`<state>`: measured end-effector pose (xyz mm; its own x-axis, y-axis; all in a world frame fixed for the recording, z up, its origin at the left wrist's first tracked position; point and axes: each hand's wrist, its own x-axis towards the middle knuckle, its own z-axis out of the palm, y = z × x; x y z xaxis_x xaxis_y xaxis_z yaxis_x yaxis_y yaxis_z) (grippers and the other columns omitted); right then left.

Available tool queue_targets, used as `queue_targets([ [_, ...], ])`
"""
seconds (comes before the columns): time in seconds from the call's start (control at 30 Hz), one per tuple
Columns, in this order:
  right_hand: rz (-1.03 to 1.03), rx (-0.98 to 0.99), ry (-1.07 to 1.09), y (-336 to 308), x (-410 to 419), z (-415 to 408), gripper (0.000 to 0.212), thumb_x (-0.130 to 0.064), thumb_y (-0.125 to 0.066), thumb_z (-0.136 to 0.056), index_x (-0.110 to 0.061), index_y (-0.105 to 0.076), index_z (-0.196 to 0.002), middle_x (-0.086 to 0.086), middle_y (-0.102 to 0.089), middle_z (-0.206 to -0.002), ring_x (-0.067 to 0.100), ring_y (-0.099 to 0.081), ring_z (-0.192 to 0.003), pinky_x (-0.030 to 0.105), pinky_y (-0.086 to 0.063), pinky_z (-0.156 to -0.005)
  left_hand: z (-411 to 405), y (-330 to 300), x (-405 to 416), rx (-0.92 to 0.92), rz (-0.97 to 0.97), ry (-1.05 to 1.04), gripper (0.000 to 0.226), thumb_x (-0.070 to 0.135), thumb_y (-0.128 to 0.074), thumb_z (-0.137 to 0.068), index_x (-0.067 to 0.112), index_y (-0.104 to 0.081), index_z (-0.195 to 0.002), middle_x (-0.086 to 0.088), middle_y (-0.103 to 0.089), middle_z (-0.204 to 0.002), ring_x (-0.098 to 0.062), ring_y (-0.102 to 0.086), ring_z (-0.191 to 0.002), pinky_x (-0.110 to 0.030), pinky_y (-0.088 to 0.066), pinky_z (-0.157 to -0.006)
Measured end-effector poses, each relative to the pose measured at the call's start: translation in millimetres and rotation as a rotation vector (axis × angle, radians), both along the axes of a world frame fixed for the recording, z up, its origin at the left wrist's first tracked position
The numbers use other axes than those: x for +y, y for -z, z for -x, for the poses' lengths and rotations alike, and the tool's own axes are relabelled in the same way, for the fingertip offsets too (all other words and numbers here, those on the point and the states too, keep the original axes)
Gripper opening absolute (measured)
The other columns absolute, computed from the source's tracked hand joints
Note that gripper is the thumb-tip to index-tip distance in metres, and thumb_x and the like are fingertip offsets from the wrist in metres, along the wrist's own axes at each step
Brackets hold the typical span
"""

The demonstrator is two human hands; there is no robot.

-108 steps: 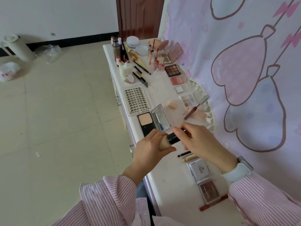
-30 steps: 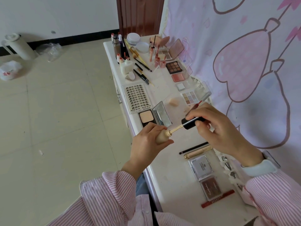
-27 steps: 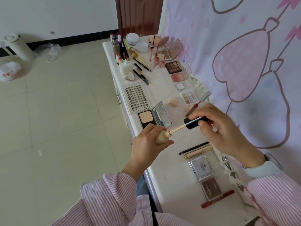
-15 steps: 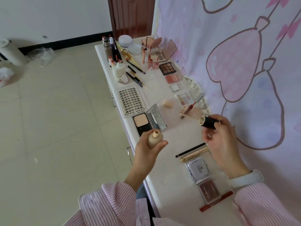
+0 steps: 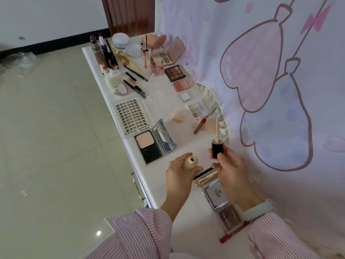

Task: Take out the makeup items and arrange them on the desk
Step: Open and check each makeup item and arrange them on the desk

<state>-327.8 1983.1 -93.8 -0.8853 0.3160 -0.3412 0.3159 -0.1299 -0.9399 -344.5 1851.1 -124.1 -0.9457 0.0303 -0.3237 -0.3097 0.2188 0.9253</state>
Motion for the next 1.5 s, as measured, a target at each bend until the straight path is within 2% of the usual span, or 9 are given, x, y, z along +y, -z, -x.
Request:
queue_targets([
  [0.13, -0.273, 0.024, -0.063, 13.6, 3.0, 3.9, 0.028, -0.015, -0.041, -0.096, -0.037, -0.053, -0.110, -0.018, -0.065, -0.102, 0.000, -0.059, -0.094, 0.016, -0.048, -0.075, 7.2, 9.2, 13.8, 0.023, 0.024, -0.067, 0.049, 0.020, -0.080, -0.068, 0.019, -0.062, -0.113, 0.007, -0.061, -0.105, -0.003, -0.053, -0.097, -0.007, -0.036, -0.084],
  [0.3, -0.321, -0.005, -0.034, 36.1, 3.1, 14.1, 0.022, -0.017, -0.050, -0.093, -0.034, -0.047, -0.106, -0.013, -0.064, -0.105, -0.004, -0.058, -0.100, 0.007, -0.046, -0.076, 18.4, 17.4, 26.4, 0.124, 0.048, -0.079, 0.049, 0.016, -0.080, -0.066, 0.014, -0.064, -0.112, 0.011, -0.050, -0.098, 0.007, -0.047, -0.087, 0.005, -0.030, -0.078],
  [0.47, -0.520, -0.062, 0.075, 57.4, 8.5, 38.6, 0.025, -0.016, -0.059, -0.087, -0.021, -0.047, -0.108, -0.009, -0.053, -0.098, 0.004, -0.051, -0.088, 0.006, -0.040, -0.068, 29.3, 26.5, 35.1, 0.189, 0.167, -0.034, 0.050, 0.025, -0.080, -0.067, 0.017, -0.064, -0.114, 0.007, -0.061, -0.100, -0.008, -0.050, -0.096, -0.016, -0.037, -0.084],
  [0.67, -0.585, -0.099, 0.105, 68.5, 9.7, 55.6, 0.021, -0.018, -0.062, -0.085, -0.022, -0.050, -0.103, -0.012, -0.056, -0.089, 0.001, -0.053, -0.081, 0.008, -0.041, -0.065, 40.0, 36.4, 41.7, 0.174, 0.207, -0.065, 0.049, 0.022, -0.076, -0.073, 0.016, -0.061, -0.119, -0.001, -0.065, -0.109, -0.018, -0.048, -0.108, -0.013, -0.029, -0.082],
  [0.9, -0.555, -0.102, 0.115, 69.9, 11.3, 66.9, 0.022, -0.010, -0.063, -0.083, -0.013, -0.054, -0.102, 0.002, -0.062, -0.103, 0.010, -0.057, -0.093, 0.011, -0.045, -0.077, 47.6, 37.6, 54.6, 0.243, 0.213, -0.041, 0.045, 0.015, -0.071, -0.078, 0.011, -0.058, -0.121, -0.005, -0.064, -0.111, -0.023, -0.048, -0.110, -0.025, -0.037, -0.091],
  [1.03, -0.592, -0.098, 0.105, 67.8, 10.7, 66.7, 0.018, -0.010, -0.063, -0.084, -0.015, -0.054, -0.099, 0.008, -0.062, -0.106, 0.019, -0.058, -0.101, 0.029, -0.047, -0.090, 48.3, 42.1, 52.8, 0.267, 0.246, 0.000, 0.046, 0.016, -0.070, -0.079, 0.011, -0.057, -0.123, -0.006, -0.064, -0.114, -0.026, -0.052, -0.109, -0.035, -0.042, -0.093],
  [1.27, -0.687, -0.165, 0.077, 55.7, 6.2, 37.2, 0.033, -0.009, -0.052, -0.091, -0.007, -0.047, -0.124, 0.002, -0.052, -0.112, 0.013, -0.050, -0.102, 0.019, -0.042, -0.084, 24.5, 37.7, 42.5, 0.152, 0.215, 0.042, 0.063, 0.023, -0.060, -0.088, 0.015, -0.029, -0.142, -0.005, -0.043, -0.139, -0.014, -0.036, -0.127, -0.014, -0.023, -0.101],
  [1.4, -0.829, -0.042, -0.096, 46.9, -1.7, -4.7, 0.020, -0.003, -0.053, -0.089, -0.009, -0.057, -0.108, -0.001, -0.057, -0.100, 0.014, -0.056, -0.093, 0.007, -0.040, -0.077, -10.1, 32.4, 24.3, 0.249, 0.273, 0.083, 0.053, 0.013, -0.061, -0.087, 0.007, -0.041, -0.135, -0.009, -0.048, -0.135, -0.021, -0.042, -0.125, -0.026, -0.029, -0.104],
  [1.5, -1.122, 0.001, -0.365, 41.6, -5.2, -23.8, 0.020, -0.005, -0.061, -0.083, -0.007, -0.063, -0.102, 0.006, -0.062, -0.099, 0.023, -0.056, -0.094, 0.029, -0.045, -0.083, -27.9, 34.6, 2.0, 0.346, 0.367, 0.109, 0.040, 0.000, -0.065, -0.080, 0.004, -0.057, -0.120, -0.013, -0.056, -0.124, -0.028, -0.053, -0.114, -0.040, -0.043, -0.098],
])
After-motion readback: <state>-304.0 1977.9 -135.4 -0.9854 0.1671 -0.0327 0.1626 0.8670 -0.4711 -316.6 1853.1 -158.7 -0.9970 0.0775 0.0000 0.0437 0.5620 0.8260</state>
